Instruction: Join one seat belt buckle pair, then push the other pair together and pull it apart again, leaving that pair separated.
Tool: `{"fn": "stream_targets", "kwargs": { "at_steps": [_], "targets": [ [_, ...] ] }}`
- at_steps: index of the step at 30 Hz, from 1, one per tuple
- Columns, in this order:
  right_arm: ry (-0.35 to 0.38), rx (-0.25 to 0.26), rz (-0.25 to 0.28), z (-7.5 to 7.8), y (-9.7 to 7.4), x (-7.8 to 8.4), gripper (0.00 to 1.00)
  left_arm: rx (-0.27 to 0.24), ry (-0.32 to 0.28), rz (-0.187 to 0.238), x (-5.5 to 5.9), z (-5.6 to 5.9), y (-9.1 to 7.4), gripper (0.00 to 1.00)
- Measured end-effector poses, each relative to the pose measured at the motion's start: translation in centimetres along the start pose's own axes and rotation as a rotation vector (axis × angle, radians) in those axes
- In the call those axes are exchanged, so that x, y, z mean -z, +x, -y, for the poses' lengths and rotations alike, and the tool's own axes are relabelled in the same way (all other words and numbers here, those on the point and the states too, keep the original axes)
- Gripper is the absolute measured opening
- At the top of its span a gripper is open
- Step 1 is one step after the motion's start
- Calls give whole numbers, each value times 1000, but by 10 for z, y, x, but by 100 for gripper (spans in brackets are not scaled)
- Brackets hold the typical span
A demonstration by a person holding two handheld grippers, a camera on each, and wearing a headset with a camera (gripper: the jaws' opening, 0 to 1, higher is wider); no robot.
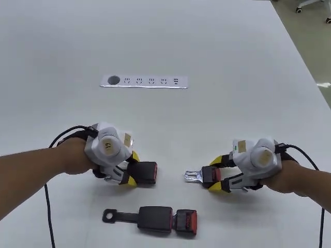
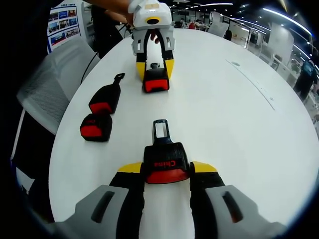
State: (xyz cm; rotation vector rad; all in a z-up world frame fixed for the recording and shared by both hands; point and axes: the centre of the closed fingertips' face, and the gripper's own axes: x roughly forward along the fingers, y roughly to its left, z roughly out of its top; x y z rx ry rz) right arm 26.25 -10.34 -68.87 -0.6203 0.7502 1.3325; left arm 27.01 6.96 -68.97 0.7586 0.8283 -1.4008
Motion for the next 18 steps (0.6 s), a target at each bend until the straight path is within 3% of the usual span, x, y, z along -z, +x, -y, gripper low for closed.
{"fn": "stream_targets", "kwargs": {
  "at_steps": [18],
  "targets": [
    [13, 17, -5, 2, -4, 12, 34, 1, -3, -2, 0, 0, 1, 33]
  ]
}}
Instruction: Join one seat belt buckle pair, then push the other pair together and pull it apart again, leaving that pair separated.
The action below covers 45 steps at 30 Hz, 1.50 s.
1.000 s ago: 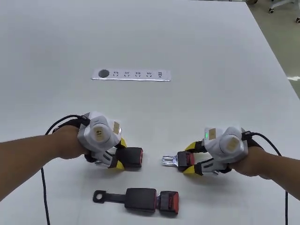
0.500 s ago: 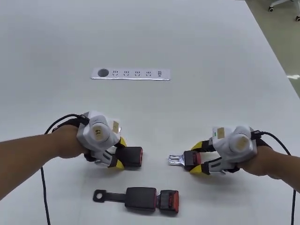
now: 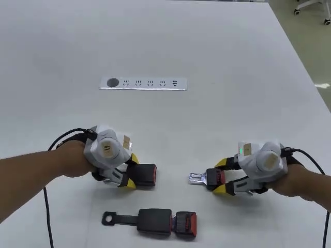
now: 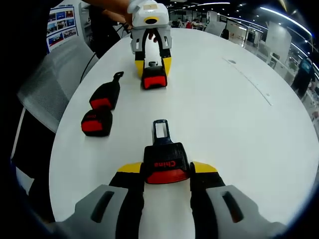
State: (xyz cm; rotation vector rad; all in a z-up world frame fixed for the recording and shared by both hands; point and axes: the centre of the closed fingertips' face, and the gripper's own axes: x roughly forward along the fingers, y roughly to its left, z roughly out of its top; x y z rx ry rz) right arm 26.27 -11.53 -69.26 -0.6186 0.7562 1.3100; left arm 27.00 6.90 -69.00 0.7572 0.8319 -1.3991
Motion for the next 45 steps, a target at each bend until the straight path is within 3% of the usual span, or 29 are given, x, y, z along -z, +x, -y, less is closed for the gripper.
{"fn": "stream_targets", "kwargs": {
  "at_steps": [9, 11, 13, 14, 16, 22, 27, 30, 37, 39, 41, 43, 45],
  "targets": [
    [-25, 2, -33, -1, 0, 0, 34, -3, 10, -6, -1, 0, 0, 34],
    [-27, 15, -25, 0, 1, 0, 39, -8, -5, -8, -2, 0, 0, 35],
    [7, 19, -8, 0, 1, -3, 50, 0, -14, -5, -3, 4, 1, 43],
    [19, 25, 4, 2, 0, -6, 56, 2, -19, -3, -3, 6, 1, 51],
    [26, 32, 4, 4, -1, -5, 58, 9, -46, 8, -5, 8, 2, 70],
    [78, 80, 34, 6, -9, -12, 62, -21, -89, 33, -13, 9, -4, 75],
    [180, 168, 88, 17, -14, -15, 65, -77, -184, 68, -15, 0, -15, 85],
    [232, 227, 123, 23, -19, -18, 68, -102, -237, 94, -9, -6, -17, 86],
    [385, 379, 218, 30, -33, -29, 73, -205, -410, 201, -18, -7, -43, 94],
    [406, 426, 251, 30, -39, -33, 76, -223, -463, 241, -23, -3, -50, 94],
    [411, 444, 252, 27, -39, -33, 81, -262, -509, 267, -14, -9, -54, 95],
    [418, 467, 263, 25, -40, -35, 83, -298, -542, 309, -21, -6, -64, 95],
    [435, 489, 284, 22, -45, -40, 83, -318, -557, 322, -17, -6, -69, 96]
  ]
}}
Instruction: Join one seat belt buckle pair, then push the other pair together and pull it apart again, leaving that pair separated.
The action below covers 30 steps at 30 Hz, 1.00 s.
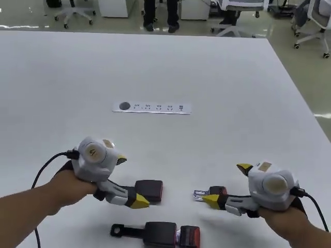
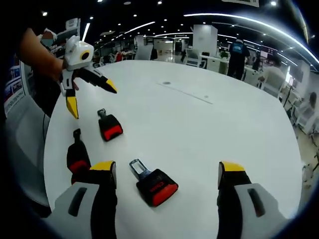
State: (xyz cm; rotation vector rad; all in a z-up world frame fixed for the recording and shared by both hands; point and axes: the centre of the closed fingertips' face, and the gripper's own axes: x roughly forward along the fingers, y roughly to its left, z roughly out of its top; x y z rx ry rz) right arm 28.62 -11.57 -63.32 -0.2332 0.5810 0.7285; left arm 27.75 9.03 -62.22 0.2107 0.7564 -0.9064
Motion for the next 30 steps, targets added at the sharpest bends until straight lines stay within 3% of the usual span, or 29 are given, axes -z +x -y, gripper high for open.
{"fn": "stream_targets", "kwargs": {
  "at_steps": [8, 12, 14, 16, 22, 30],
  "targets": [
    [42, 78, 57, -11, -15, -12, 91, -83, -68, 70, 4, 5, -26, 100],
    [49, 89, 69, -19, -24, -15, 92, -117, -86, 97, 2, 14, -41, 100],
    [50, 101, 73, -22, -29, -16, 93, -129, -94, 115, 10, 5, -45, 100],
    [52, 109, 79, -23, -31, -14, 93, -136, -99, 128, 5, 20, -56, 100],
    [55, 128, 95, -36, -48, -11, 94, -158, -140, 180, 17, 17, -72, 100],
    [79, 148, 113, -55, -65, -6, 97, -188, -156, 214, 32, 29, -97, 100]
  ]
}}
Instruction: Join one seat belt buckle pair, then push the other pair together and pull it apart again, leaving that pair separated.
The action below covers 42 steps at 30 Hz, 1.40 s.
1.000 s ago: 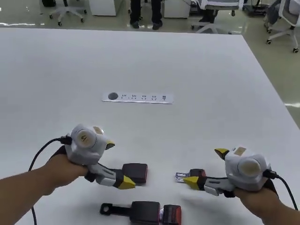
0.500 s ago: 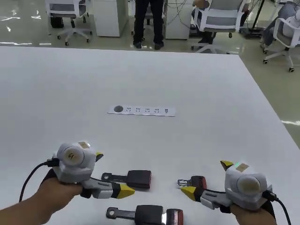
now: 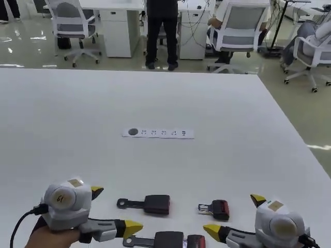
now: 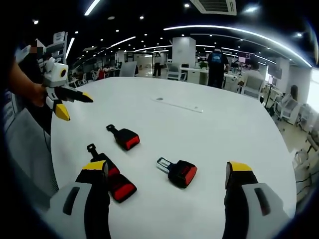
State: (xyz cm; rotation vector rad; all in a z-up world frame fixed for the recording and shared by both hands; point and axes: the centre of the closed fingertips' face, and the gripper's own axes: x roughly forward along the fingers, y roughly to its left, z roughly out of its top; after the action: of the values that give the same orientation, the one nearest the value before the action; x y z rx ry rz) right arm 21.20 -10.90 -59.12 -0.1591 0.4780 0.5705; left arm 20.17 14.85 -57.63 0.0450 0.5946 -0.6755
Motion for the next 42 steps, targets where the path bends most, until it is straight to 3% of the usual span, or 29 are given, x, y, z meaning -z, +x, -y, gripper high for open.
{"fn": "stream_targets", "kwargs": {
  "at_steps": [6, 10, 12, 14, 15, 16, 20, 26, 30, 34, 36, 42],
  "targets": [
    [23, 19, 17, -13, -16, -1, 99, -19, -6, 32, 4, -1, -19, 100],
    [24, 25, 25, -20, -24, -2, 99, -31, -27, 58, 9, -9, -27, 100],
    [24, 28, 27, -23, -28, -1, 99, -34, -28, 59, 4, 3, -35, 100],
    [22, 28, 32, -26, -31, 0, 99, -37, -31, 66, 8, -3, -38, 100],
    [20, 30, 33, -28, -33, 1, 99, -38, -34, 69, 5, 2, -41, 100],
    [19, 31, 33, -28, -34, 2, 99, -40, -36, 70, 5, 4, -44, 100],
    [31, 44, 40, -32, -42, 3, 99, -44, -34, 77, 14, -7, -48, 100],
    [35, 57, 52, -35, -50, 4, 99, -51, -33, 88, 11, 4, -61, 100],
    [50, 66, 53, -36, -53, 8, 99, -60, -41, 93, 18, -1, -65, 100],
    [57, 70, 58, -41, -59, 8, 99, -63, -50, 99, 20, 5, -72, 100],
    [60, 71, 63, -40, -60, 8, 99, -66, -52, 102, 24, 1, -73, 100],
    [54, 67, 64, -42, -64, 11, 99, -79, -67, 106, 24, 1, -81, 100]
  ]
}}
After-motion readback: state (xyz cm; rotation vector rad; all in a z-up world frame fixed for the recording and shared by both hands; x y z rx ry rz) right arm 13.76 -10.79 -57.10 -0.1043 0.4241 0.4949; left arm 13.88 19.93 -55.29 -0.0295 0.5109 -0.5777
